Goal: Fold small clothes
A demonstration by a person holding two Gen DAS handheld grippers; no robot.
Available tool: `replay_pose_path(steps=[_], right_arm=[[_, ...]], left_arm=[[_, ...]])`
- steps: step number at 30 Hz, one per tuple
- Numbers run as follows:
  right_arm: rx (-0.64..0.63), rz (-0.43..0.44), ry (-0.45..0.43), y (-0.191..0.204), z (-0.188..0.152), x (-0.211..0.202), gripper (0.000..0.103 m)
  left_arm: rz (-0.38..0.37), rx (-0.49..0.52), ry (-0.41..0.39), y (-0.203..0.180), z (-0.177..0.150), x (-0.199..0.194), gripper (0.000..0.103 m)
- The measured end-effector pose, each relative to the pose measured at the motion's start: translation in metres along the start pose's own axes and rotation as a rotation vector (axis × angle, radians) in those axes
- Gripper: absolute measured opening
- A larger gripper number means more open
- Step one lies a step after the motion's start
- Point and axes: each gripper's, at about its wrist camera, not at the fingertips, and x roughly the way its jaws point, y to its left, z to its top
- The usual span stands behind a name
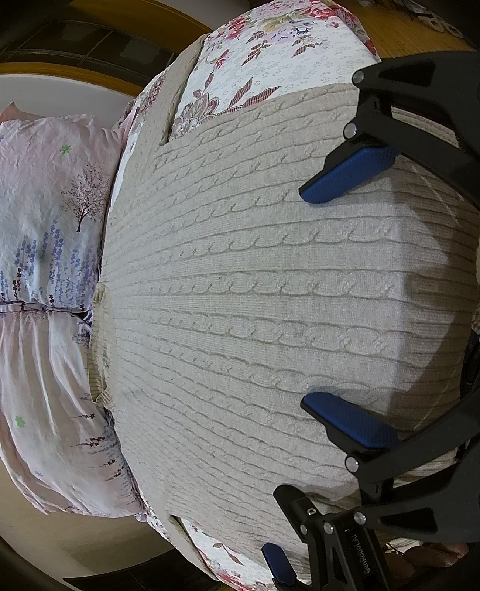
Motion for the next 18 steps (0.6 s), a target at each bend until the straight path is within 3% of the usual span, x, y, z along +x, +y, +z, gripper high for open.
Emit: replay_pose_path(steps=[9, 18], right_arm=[[-0.067, 0.048, 0.101, 0.002, 0.01, 0.013, 0.101], [-0.138, 0.106, 0.09, -0.001, 0.011, 0.012, 0.101]], left_arm=[[-0.012, 0.015, 0.054, 0.002, 0.005, 0.004, 0.102], [-0.046, 0.069, 0.145, 0.003, 0.015, 0.008, 0.102]])
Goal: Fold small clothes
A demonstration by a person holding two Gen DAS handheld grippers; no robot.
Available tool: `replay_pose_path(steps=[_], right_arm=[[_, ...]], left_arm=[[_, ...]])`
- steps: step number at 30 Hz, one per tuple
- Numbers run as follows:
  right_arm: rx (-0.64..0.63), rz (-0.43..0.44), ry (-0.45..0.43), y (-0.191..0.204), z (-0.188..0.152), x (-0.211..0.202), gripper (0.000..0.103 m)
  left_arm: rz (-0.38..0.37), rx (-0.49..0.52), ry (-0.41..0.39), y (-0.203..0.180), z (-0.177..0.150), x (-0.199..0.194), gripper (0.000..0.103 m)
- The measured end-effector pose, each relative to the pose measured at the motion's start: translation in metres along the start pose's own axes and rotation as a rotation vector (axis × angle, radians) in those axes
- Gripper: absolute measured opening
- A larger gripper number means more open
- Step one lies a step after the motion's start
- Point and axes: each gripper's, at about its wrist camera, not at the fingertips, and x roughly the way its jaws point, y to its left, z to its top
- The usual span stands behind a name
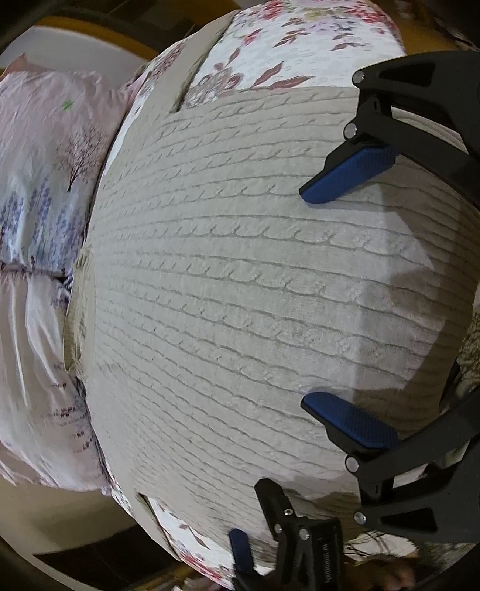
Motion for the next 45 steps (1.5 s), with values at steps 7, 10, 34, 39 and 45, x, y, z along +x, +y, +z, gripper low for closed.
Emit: replay_pose_path(steps=[7, 10, 34, 39, 45], right_arm=[[-0.033, 0.026, -0.056, -0.027, 0.023, -0.007, 0.099], [0.124, -0.025, -0.151, -0.079, 0.047, -0.023, 0.094], [1.177, -0.007, -0.14, -0.376, 0.053, 0.043, 0.031], [1.204, -0.059, -0.18, -0.386, 0.05, 0.042, 0.02], [1.101, -0.148, -0.183, -0.38, 0.063, 0.041, 0.009]], left_arm=[[-0.033, 0.052, 0.085, 0.003, 0.012, 0.005, 0.102], [-0.049, 0.049, 0.067, 0.01, 0.023, 0.003, 0.102], [-0.177, -0.009, -0.213, 0.051, 0.131, 0.019, 0.102], [-0.214, -0.021, -0.206, 0.048, 0.14, 0.03, 0.102], [-0.267, -0.074, -0.189, 0.056, 0.145, 0.043, 0.102]])
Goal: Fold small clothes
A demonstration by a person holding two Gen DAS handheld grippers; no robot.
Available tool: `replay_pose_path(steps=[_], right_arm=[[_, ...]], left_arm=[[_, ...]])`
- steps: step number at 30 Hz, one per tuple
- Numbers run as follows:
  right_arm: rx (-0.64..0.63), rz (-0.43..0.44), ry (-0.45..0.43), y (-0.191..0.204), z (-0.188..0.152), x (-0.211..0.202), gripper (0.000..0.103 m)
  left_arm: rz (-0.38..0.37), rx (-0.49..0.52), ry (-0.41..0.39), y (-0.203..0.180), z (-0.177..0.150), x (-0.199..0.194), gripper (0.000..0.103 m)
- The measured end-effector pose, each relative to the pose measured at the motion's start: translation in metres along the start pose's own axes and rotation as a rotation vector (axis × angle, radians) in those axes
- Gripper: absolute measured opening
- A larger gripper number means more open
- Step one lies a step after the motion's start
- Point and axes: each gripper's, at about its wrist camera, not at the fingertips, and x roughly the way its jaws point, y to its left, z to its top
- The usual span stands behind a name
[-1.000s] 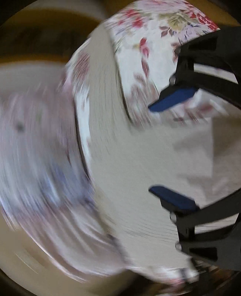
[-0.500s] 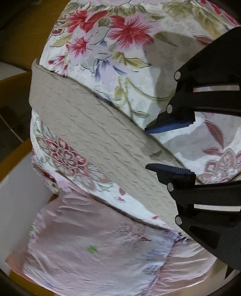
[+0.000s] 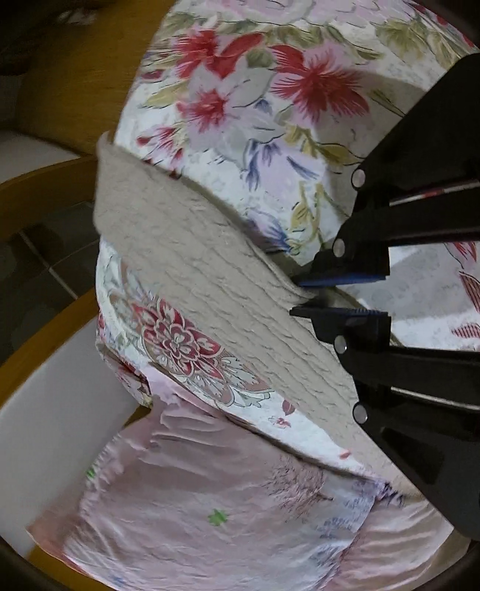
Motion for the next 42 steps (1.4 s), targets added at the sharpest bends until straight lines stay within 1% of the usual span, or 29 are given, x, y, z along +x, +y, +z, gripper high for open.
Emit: replay_pose_path(steps=[2, 6, 8, 11, 14, 16, 17, 18, 19, 21, 23, 25, 28, 30, 31, 32, 36, 38, 39, 41, 42], right_arm=[[-0.061, -0.007, -0.043, 0.012, -0.001, -0.007, 0.008], [-0.189, 0.027, -0.135, 0.046, -0.005, -0.031, 0.008], [-0.269, 0.069, -0.176, 0.071, -0.013, -0.046, 0.008], [-0.375, 0.134, -0.215, 0.104, -0.03, -0.064, 0.008], [-0.507, 0.235, -0.219, 0.143, -0.064, -0.081, 0.008], [-0.613, 0.297, -0.196, 0.169, -0.095, -0.086, 0.008], [-0.661, 0.326, -0.172, 0.179, -0.111, -0.086, 0.008], [-0.716, 0.355, -0.126, 0.189, -0.131, -0.082, 0.008], [-0.75, 0.366, -0.085, 0.195, -0.145, -0.076, 0.008], [-0.811, 0.359, 0.028, 0.203, -0.177, -0.054, 0.008], [-0.842, 0.325, 0.114, 0.205, -0.2, -0.032, 0.008], [-0.83, 0.303, 0.163, 0.202, -0.204, -0.018, 0.008], [-0.747, 0.343, 0.225, 0.193, -0.197, -0.015, 0.014], [-0.668, 0.377, 0.249, 0.186, -0.185, -0.017, 0.026], [-0.629, 0.388, 0.252, 0.181, -0.18, -0.018, 0.037], [-0.575, 0.394, 0.252, 0.176, -0.171, -0.018, 0.042], [-0.411, 0.366, 0.233, 0.161, -0.15, -0.013, 0.043], [-0.354, 0.331, 0.204, 0.159, -0.139, -0.008, 0.042], [-0.332, 0.305, 0.184, 0.16, -0.132, -0.003, 0.04], [-0.341, 0.256, 0.148, 0.165, -0.129, -0.002, 0.016], [-0.379, 0.223, 0.112, 0.173, -0.131, -0.006, 0.013]], left_arm=[[-0.054, -0.049, -0.014, 0.006, 0.0, 0.001, 0.102], [-0.101, -0.103, -0.027, 0.013, 0.0, 0.002, 0.102], [-0.099, -0.101, -0.031, 0.014, 0.001, 0.001, 0.102], [-0.106, -0.095, -0.041, 0.014, 0.001, 0.0, 0.102], [-0.153, -0.091, -0.06, 0.013, 0.002, 0.0, 0.102], [-0.172, -0.083, -0.068, 0.013, 0.002, -0.001, 0.102], [-0.172, -0.08, -0.069, 0.012, 0.002, -0.001, 0.102], [-0.174, -0.081, -0.07, 0.011, 0.002, -0.001, 0.102], [-0.18, -0.084, -0.067, 0.011, 0.003, -0.001, 0.102], [-0.21, -0.107, -0.047, 0.012, 0.003, 0.002, 0.102], [-0.231, -0.138, -0.023, 0.014, 0.004, 0.005, 0.102], [-0.242, -0.155, -0.009, 0.016, 0.004, 0.007, 0.102], [-0.262, -0.168, 0.001, 0.018, 0.005, 0.008, 0.102], [-0.285, -0.186, 0.01, 0.021, 0.006, 0.009, 0.102], [-0.299, -0.2, 0.017, 0.022, 0.007, 0.009, 0.102], [-0.308, -0.212, 0.022, 0.024, 0.007, 0.01, 0.102], [-0.354, -0.268, 0.047, 0.033, 0.007, 0.013, 0.102], [-0.366, -0.289, 0.052, 0.036, 0.006, 0.014, 0.102], [-0.37, -0.298, 0.053, 0.038, 0.006, 0.014, 0.101], [-0.38, -0.316, 0.054, 0.041, 0.004, 0.014, 0.098], [-0.385, -0.326, 0.056, 0.043, 0.004, 0.015, 0.096]])
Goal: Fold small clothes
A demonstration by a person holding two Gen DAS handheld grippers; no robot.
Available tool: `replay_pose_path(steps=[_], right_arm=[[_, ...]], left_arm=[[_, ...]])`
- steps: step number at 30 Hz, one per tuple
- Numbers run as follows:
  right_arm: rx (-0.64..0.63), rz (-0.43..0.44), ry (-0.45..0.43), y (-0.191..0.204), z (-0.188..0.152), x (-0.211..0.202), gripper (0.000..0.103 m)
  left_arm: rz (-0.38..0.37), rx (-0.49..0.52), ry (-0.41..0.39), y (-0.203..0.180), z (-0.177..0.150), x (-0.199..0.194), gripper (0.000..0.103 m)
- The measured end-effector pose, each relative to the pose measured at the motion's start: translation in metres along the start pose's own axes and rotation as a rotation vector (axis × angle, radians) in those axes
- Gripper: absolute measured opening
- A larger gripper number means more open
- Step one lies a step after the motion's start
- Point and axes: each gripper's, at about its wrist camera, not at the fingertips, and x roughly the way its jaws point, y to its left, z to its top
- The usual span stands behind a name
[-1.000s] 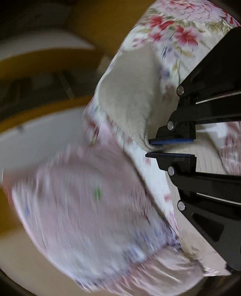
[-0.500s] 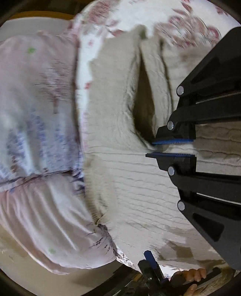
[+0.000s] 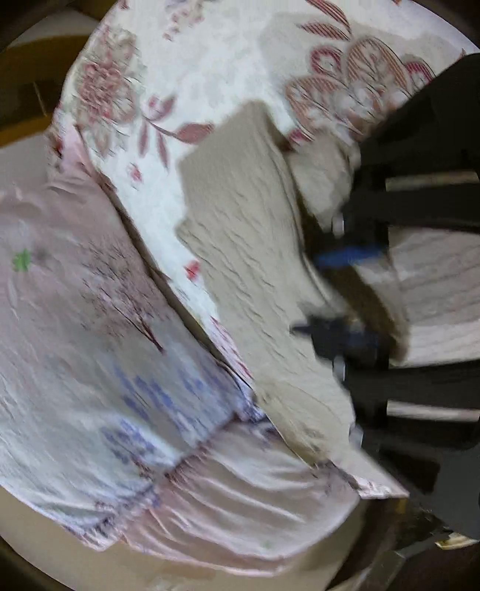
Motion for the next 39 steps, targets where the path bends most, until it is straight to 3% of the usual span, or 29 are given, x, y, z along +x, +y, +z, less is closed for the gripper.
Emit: replay_pose_path(steps=[2, 5, 6, 9, 11, 13, 15, 18, 20, 22, 26, 28, 29, 30, 36, 39], right_arm=[[-0.126, -0.052, -0.076, 0.031, -0.003, -0.008, 0.009], [-0.321, -0.015, -0.139, 0.079, -0.018, -0.017, 0.008], [-0.426, 0.032, -0.124, 0.102, -0.032, -0.017, 0.009], [-0.729, 0.144, 0.045, 0.155, -0.09, 0.002, 0.024], [-0.854, 0.147, 0.126, 0.17, -0.125, 0.016, 0.037], [-0.863, 0.148, 0.15, 0.166, -0.136, 0.02, 0.041], [-0.78, 0.192, 0.188, 0.154, -0.131, 0.018, 0.041], [-0.718, 0.204, 0.153, 0.141, -0.121, 0.006, 0.043], [-0.645, 0.209, 0.145, 0.131, -0.113, -0.005, 0.049], [-0.485, 0.24, 0.169, 0.108, -0.097, -0.01, 0.051], [-0.15, 0.276, 0.226, 0.048, -0.078, -0.008, 0.051], [-0.046, 0.273, 0.222, 0.023, -0.074, -0.009, 0.051], [-0.016, 0.26, 0.213, 0.015, -0.075, -0.009, 0.051], [0.02, 0.244, 0.204, 0.005, -0.075, -0.008, 0.051], [0.164, 0.189, 0.154, -0.032, -0.071, -0.001, 0.049], [0.197, 0.179, 0.121, -0.039, -0.066, 0.003, 0.043]], left_arm=[[-0.019, -0.027, 0.003, 0.004, 0.001, 0.0, 0.094], [-0.043, -0.069, 0.001, 0.008, 0.001, 0.001, 0.092], [-0.05, -0.079, 0.003, 0.009, 0.002, 0.002, 0.09], [-0.088, -0.122, 0.018, 0.015, 0.0, 0.005, 0.087], [-0.106, -0.147, 0.034, 0.016, -0.001, 0.008, 0.085], [-0.106, -0.153, 0.034, 0.016, -0.002, 0.009, 0.083], [-0.11, -0.158, 0.038, 0.016, -0.002, 0.009, 0.083], [-0.117, -0.174, 0.046, 0.016, -0.002, 0.011, 0.082], [-0.12, -0.191, 0.044, 0.018, -0.001, 0.013, 0.075], [-0.127, -0.223, 0.057, 0.021, 0.0, 0.017, 0.07], [-0.137, -0.246, 0.076, 0.021, 0.005, 0.025, 0.046], [-0.125, -0.245, 0.08, 0.019, 0.009, 0.031, 0.031], [-0.113, -0.235, 0.08, 0.017, 0.012, 0.035, 0.016], [-0.101, -0.219, 0.079, 0.016, 0.014, 0.037, 0.008], [-0.058, -0.087, -0.026, -0.003, 0.035, 0.011, 0.007], [0.042, -0.023, -0.087, 0.0, 0.041, -0.007, 0.007]])
